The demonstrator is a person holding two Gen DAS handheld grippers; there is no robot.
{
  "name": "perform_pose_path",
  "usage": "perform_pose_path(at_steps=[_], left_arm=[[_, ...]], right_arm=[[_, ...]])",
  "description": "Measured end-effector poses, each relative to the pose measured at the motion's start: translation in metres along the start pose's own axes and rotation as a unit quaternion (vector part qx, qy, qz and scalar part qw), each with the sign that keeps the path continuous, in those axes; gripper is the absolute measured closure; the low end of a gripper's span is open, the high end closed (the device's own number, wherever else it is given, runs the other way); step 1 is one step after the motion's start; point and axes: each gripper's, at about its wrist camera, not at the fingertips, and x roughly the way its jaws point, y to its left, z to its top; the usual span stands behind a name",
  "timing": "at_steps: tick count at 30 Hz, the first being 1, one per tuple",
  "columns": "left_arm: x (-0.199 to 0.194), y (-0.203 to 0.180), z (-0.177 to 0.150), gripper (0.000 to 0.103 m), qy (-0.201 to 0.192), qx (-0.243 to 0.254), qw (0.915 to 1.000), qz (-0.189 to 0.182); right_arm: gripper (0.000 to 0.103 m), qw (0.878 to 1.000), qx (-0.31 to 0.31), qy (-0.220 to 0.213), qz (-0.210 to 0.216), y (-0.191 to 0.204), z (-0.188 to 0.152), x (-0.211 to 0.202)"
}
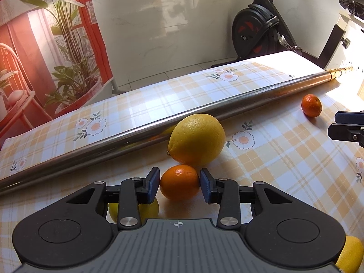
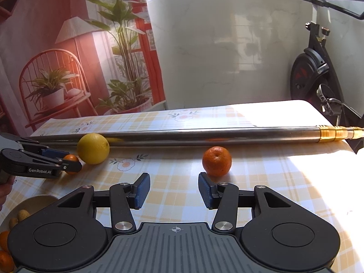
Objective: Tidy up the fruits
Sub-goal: 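Close right tool on the orange mandarin while left tool lifts its mandarin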
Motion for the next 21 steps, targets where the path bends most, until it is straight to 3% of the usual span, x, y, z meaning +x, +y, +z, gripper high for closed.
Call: perform_pose_path(at_steps=[13, 21], left_arm=[[-0.047, -0.008, -0.013, 0.063, -0.053, -0.037, 0.9975, -0.029], [-0.054, -0.006, -0.015, 0.062, -0.066, -0.057, 0.9959, -0.022]], right_arm=[[0.053, 0.994, -0.005, -0.055, -0.096, -0.015, 0.007, 0.04], [0.059, 0.993, 0.005, -0.035, -0.114, -0.019, 0.001, 0.064]])
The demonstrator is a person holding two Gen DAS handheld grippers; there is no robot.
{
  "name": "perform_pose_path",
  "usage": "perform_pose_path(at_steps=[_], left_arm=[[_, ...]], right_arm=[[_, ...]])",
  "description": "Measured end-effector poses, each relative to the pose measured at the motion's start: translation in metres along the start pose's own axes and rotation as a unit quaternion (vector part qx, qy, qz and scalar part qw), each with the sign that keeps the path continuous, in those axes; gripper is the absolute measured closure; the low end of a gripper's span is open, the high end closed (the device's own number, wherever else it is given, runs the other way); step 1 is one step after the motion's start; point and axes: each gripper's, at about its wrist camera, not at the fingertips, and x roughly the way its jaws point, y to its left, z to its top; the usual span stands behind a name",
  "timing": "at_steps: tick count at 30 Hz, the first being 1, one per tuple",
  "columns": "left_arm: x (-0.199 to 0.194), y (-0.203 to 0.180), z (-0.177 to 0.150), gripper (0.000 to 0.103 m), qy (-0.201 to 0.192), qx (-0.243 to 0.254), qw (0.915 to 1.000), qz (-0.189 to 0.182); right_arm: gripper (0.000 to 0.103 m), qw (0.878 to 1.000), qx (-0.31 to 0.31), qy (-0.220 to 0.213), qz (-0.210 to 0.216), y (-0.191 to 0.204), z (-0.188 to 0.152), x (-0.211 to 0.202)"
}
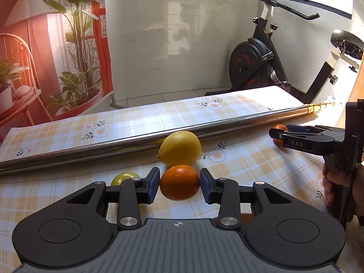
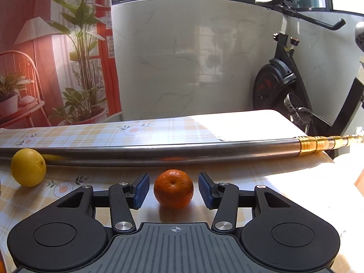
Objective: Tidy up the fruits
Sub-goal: 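Close right tool on the orange mandarin while left tool lifts its mandarin, then carry both mandarins over the white plate and open both tools to release them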
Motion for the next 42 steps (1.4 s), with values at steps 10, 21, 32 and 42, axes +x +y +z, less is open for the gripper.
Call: perform_pose_path(at_steps=[10, 21, 32, 42], left_arm=[[-0.009, -0.002, -0.009, 0.062, -0.005, -0.023, 0.9997, -0.003], [-0.031, 0.001, -0.018, 0.062, -0.008, -0.035, 0.9993, -0.007], [-0.064, -0.004, -0.05, 0.063, 0.005, -0.044, 0.9985, -0.033], [-0.09, -0.015, -0.078, 0.063, 0.015, -0.044, 0.9969, -0.063]], right_arm=[[0.069, 1.0, 0.021, 0.009, 0.003, -0.005, -0.007, -0.003], [0.069, 0.999, 0.037, 0.015, 0.009, -0.01, -0.012, -0.016], [0.069, 0.994, 0.06, -0.012, 0.091, 0.02, -0.022, -0.106], [0.069, 0.987, 0.028, -0.006, 0.158, 0.058, -0.028, -0.164]])
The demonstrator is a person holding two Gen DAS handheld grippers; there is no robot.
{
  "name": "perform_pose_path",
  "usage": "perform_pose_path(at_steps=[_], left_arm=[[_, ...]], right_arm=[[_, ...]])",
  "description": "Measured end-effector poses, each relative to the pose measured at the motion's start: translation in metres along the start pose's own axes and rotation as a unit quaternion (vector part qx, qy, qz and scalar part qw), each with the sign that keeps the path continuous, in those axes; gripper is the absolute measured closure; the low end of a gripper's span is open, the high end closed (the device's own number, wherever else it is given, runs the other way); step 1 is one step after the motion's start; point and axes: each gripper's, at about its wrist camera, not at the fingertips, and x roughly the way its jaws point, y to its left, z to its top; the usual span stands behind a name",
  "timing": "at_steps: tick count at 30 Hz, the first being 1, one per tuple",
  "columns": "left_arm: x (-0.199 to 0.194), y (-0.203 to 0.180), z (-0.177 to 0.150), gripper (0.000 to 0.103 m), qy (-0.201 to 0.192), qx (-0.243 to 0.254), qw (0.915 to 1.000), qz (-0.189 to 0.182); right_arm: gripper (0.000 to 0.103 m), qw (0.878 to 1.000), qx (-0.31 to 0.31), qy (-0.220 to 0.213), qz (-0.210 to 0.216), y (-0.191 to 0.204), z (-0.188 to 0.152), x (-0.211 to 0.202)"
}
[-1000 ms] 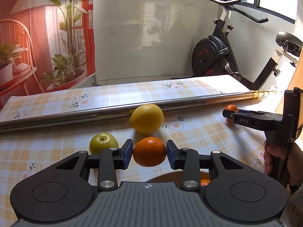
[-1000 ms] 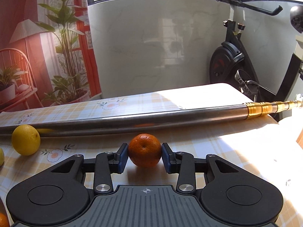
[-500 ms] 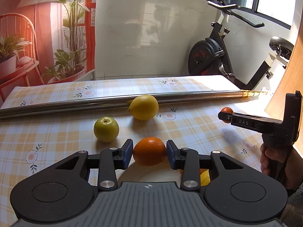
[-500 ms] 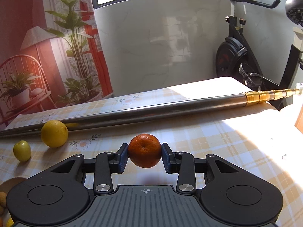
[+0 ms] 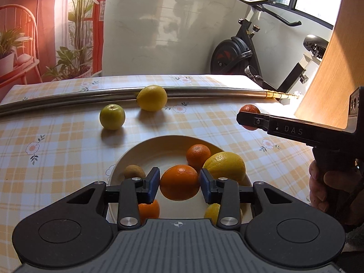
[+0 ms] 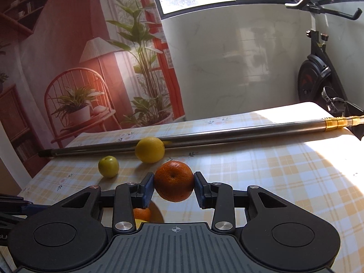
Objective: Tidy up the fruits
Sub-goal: 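Carry both mandarins over the white plate and open both tools to release them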
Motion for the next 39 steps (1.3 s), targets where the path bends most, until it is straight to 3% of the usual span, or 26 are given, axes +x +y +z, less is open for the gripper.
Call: perform_pose_path(at_steps=[13, 25, 39], left_arm=[[-0.008, -0.009, -0.024, 0.063, 0.033, 0.024, 0.999, -0.018], [-0.004, -0.011, -0.027, 0.062, 0.054, 0.027, 0.9981, -0.014], [0.0, -0.012, -0.027, 0.063, 0.061, 0.028, 0.9977, -0.013]], right_arm=[[0.069, 0.998, -0.029, 0.037, 0.051, 0.035, -0.02, -0.035], [0.069, 0.993, -0.051, 0.066, 0.085, 0.048, -0.025, -0.031], [0.068, 0.991, -0.048, 0.083, 0.094, 0.045, -0.032, -0.023]])
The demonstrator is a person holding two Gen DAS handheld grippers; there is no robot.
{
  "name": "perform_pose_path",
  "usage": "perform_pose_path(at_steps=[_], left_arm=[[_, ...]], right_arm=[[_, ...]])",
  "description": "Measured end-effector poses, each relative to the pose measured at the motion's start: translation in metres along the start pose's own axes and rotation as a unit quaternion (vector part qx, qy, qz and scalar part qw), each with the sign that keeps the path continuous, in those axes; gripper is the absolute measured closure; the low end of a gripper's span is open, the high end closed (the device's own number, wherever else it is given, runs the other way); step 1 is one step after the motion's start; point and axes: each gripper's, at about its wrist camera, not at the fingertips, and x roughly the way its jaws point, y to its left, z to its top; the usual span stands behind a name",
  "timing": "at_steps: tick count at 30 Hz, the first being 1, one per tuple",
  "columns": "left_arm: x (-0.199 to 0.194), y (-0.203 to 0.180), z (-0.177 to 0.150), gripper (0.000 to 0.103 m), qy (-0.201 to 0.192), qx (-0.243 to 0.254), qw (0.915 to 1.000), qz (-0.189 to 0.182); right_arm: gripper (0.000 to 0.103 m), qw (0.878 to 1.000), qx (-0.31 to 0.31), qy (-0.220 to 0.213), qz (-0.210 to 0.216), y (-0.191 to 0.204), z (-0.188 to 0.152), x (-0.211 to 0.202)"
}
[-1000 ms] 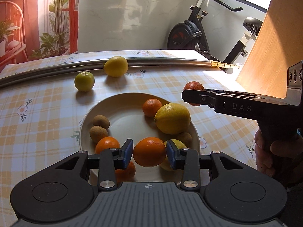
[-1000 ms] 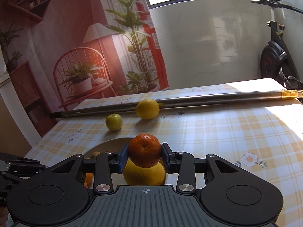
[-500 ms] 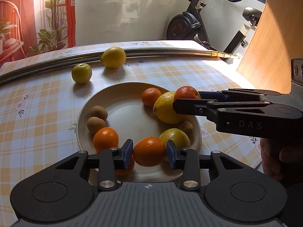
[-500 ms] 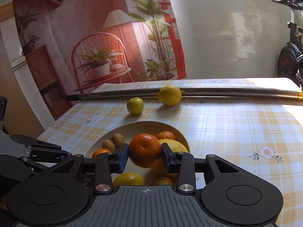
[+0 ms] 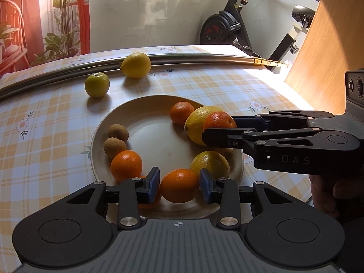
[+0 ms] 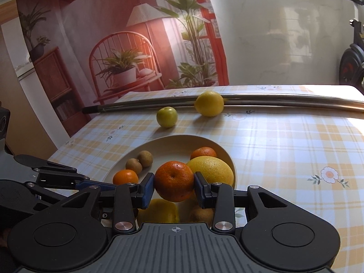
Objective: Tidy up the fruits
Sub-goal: 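Carry both mandarins over the white plate and open both tools to release them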
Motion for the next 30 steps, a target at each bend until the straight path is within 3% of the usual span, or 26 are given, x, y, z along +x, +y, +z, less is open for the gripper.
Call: perform_pose_path(at_steps=[11, 18, 30], left_arm=[[0.0, 0.001, -0.001, 0.063, -0.002, -0.004, 1.0, 0.002], [-0.007, 0.01, -0.001, 0.063, -0.024, -0.029, 0.9992, 0.013], [-0.022, 0.029, 0.003, 0.063, -0.072, -0.095, 0.9899, 0.078]], right_arm=[[0.068, 1.0, 0.001, 0.002, 0.002, 0.001, -0.001, 0.001], [0.067, 1.0, -0.001, 0.002, 0.002, 0.003, -0.002, 0.001], [0.067, 1.0, -0.001, 0.002, 0.002, 0.004, -0.002, 0.001]])
